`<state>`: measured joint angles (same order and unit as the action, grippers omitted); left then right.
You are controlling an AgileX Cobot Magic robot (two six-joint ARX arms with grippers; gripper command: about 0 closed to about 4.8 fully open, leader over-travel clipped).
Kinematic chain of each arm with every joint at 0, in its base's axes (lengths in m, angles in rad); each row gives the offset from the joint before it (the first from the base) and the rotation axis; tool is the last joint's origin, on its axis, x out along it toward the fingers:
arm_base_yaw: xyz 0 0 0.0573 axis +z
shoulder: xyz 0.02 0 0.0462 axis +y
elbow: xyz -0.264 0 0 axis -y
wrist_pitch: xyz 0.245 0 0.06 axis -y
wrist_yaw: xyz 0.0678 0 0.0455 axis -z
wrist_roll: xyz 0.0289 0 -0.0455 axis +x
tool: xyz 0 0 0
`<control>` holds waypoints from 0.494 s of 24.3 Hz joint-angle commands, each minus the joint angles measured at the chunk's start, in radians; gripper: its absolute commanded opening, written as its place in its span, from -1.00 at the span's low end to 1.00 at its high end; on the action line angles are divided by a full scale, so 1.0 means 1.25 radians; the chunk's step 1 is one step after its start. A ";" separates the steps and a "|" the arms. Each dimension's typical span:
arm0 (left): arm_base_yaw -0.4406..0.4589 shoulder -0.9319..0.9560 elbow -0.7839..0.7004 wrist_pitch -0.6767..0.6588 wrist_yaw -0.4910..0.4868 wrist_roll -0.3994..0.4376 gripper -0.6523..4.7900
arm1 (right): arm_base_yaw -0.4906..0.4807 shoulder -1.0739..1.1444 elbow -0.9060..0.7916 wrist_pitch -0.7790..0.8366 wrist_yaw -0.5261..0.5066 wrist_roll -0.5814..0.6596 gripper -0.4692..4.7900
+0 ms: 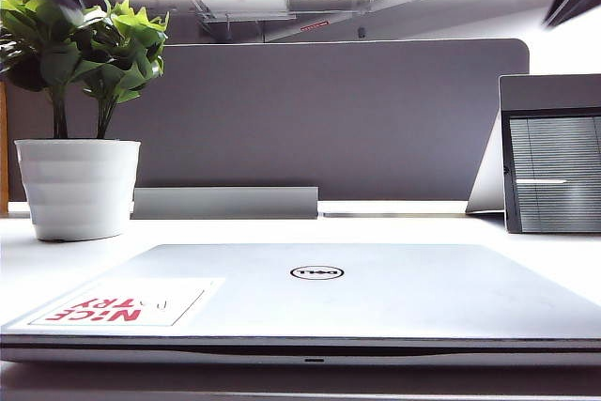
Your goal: Close the laptop lid.
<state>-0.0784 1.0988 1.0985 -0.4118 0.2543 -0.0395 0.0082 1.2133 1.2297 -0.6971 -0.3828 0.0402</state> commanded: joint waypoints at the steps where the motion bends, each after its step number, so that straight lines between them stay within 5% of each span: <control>1: -0.002 -0.065 0.002 0.081 -0.171 -0.004 -0.78 | 0.001 -0.074 0.005 0.084 0.180 0.037 -0.83; 6: -0.001 -0.137 0.002 0.101 -0.251 0.005 -0.78 | 0.001 -0.155 0.005 0.145 0.274 0.037 -0.83; 12: -0.001 -0.156 0.002 0.097 -0.255 0.004 -0.78 | 0.001 -0.179 0.004 0.203 0.278 0.037 -0.83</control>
<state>-0.0784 0.9028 1.0985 -0.2897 -0.0608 -0.0383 0.0078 0.9909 1.2297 -0.4736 -0.0414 0.0830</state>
